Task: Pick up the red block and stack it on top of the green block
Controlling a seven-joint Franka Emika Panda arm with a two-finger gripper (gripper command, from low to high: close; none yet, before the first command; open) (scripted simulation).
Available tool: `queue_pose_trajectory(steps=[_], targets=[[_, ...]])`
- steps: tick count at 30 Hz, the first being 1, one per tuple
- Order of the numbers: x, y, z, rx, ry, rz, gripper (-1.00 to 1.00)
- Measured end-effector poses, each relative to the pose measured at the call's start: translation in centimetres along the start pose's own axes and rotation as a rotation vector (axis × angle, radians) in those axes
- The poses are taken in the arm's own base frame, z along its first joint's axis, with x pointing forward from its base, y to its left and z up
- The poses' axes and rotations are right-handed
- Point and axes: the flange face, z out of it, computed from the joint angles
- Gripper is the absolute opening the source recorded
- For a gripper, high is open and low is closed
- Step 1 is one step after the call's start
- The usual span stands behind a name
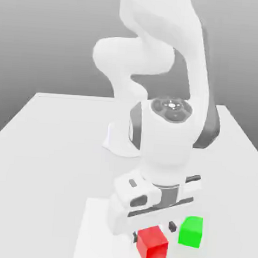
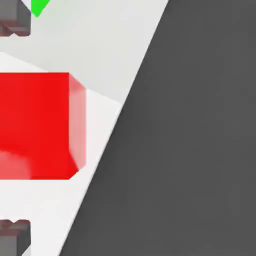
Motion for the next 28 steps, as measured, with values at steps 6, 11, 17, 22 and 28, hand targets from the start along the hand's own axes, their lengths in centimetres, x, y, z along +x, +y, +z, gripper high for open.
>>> queue_pose_trajectory(steps=[6, 11, 17, 22, 28], targets=[[0.0, 0.0, 0.3, 0.0, 0.0, 0.0, -1.0], [0.0, 0.0, -4.4, 0.0, -0.001, 0.0, -1.0], [-6.2, -5.1, -8.8, 0.001, -0.001, -0.312, -1.0], [-9.2, -6.8, -7.0, 0.0, -0.001, -0.465, -1.0], [-9.3, -6.7, -3.9, -0.001, -0.001, -0.468, 1.0]])
